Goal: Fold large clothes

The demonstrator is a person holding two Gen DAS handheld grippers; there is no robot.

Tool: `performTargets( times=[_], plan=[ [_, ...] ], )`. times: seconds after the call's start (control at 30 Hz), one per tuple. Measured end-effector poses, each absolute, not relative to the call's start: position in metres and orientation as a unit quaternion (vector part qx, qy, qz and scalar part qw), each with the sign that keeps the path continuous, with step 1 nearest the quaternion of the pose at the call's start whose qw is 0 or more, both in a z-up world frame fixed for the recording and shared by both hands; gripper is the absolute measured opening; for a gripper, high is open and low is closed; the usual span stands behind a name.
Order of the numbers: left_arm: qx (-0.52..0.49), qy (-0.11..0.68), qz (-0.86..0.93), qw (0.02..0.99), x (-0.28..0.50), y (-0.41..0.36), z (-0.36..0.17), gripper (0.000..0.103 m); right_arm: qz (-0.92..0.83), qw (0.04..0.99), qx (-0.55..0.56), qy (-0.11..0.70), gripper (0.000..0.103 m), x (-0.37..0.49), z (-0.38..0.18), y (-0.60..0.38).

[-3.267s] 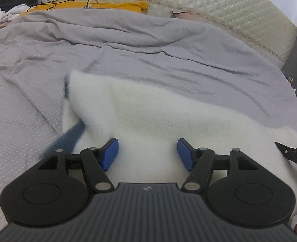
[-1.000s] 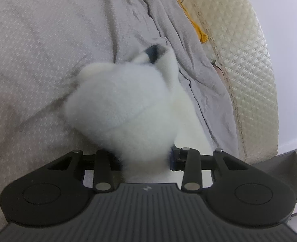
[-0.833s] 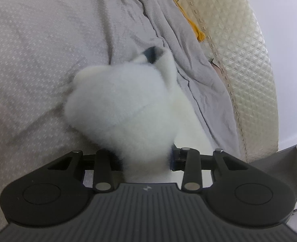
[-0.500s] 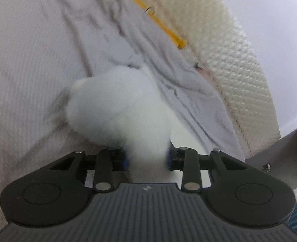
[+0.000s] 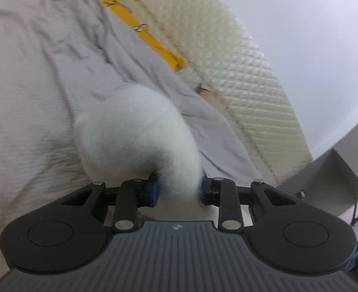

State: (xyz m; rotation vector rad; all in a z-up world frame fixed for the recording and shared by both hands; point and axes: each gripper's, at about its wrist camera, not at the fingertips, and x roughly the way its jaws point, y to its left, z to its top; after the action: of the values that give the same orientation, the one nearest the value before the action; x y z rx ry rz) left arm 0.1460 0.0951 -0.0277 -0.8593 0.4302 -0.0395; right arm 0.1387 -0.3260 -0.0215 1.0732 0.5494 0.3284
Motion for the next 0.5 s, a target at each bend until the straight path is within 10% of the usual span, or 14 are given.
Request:
performTargets(
  times=[0.5],
  plan=[
    [-0.374, 0.212, -0.099, 0.898, 0.296, -0.031, 0.085, 0.033, 0.127, 0.843, 0.499, 0.157, 0.042, 0.199, 0.072, -0.437]
  ],
)
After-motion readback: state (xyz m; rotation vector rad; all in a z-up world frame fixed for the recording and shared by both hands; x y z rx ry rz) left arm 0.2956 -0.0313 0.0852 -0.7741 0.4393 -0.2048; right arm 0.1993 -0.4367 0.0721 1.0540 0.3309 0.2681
